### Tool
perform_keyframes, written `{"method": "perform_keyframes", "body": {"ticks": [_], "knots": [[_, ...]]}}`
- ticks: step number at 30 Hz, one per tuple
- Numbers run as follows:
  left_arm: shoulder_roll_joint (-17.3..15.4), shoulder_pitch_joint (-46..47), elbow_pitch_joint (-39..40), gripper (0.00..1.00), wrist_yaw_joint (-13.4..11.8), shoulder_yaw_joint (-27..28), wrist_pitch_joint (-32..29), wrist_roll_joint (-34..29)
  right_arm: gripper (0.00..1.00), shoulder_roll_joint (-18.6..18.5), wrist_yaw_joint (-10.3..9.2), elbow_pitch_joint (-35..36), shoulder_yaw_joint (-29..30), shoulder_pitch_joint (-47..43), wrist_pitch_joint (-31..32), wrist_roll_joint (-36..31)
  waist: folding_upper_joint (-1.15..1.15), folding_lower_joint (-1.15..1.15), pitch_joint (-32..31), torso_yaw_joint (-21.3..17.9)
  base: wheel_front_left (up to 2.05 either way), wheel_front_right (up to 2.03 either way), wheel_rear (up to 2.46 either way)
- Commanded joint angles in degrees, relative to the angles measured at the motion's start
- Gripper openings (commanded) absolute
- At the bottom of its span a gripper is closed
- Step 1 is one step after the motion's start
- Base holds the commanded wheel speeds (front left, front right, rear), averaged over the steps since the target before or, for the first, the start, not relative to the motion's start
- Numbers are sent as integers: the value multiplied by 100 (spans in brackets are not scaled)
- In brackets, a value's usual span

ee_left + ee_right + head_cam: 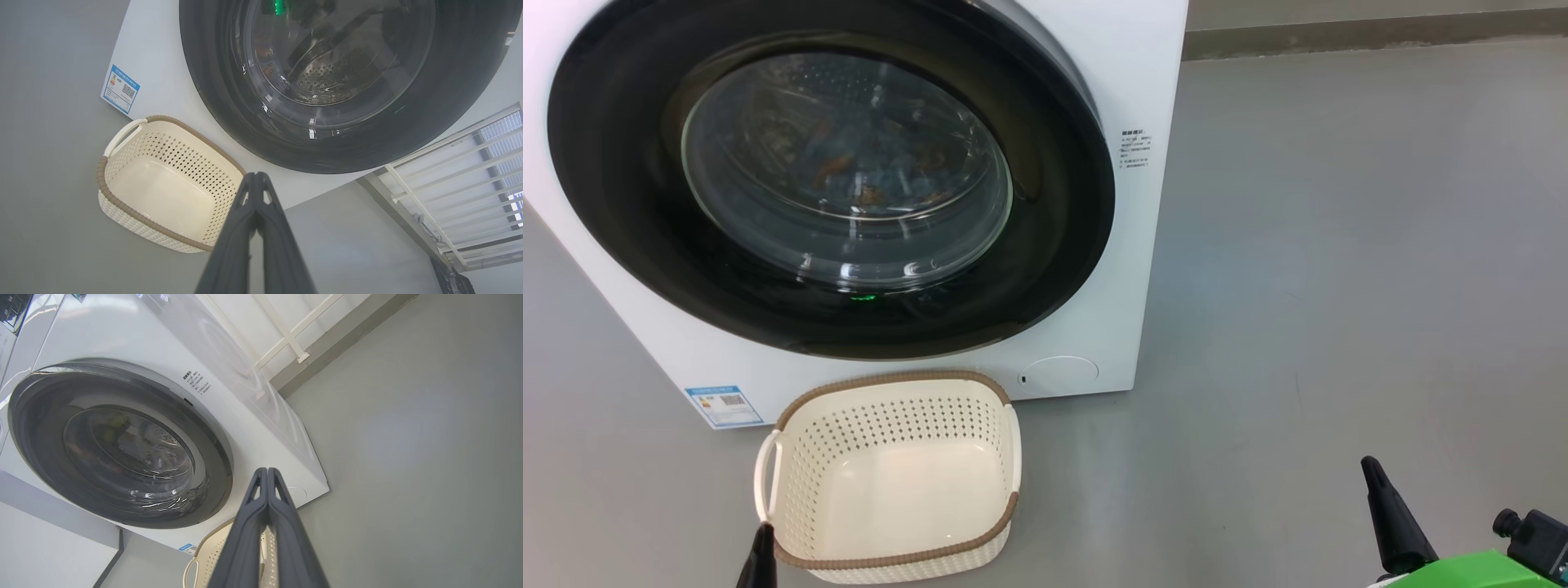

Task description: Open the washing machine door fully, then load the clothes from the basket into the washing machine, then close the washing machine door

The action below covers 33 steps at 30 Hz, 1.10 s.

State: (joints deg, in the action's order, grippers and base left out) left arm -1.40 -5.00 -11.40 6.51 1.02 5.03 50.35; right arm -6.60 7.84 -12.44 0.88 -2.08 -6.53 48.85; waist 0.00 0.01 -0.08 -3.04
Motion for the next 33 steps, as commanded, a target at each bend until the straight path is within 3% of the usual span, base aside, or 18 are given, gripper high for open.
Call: {"method": "perform_keyframes", "body": {"ticks": [1, 33], "knots": [[-102, 294, 100, 0, 37, 143, -46, 180, 0, -17, -17, 113, -7, 294, 62, 201, 0, -1, 1, 8, 0, 0, 0], [-124, 697, -79, 0, 66, 342, -585, 2132, 0, 109, -26, -15, 183, 545, 596, 2288, 0, -1, 13, 152, 0, 0, 0]]}}
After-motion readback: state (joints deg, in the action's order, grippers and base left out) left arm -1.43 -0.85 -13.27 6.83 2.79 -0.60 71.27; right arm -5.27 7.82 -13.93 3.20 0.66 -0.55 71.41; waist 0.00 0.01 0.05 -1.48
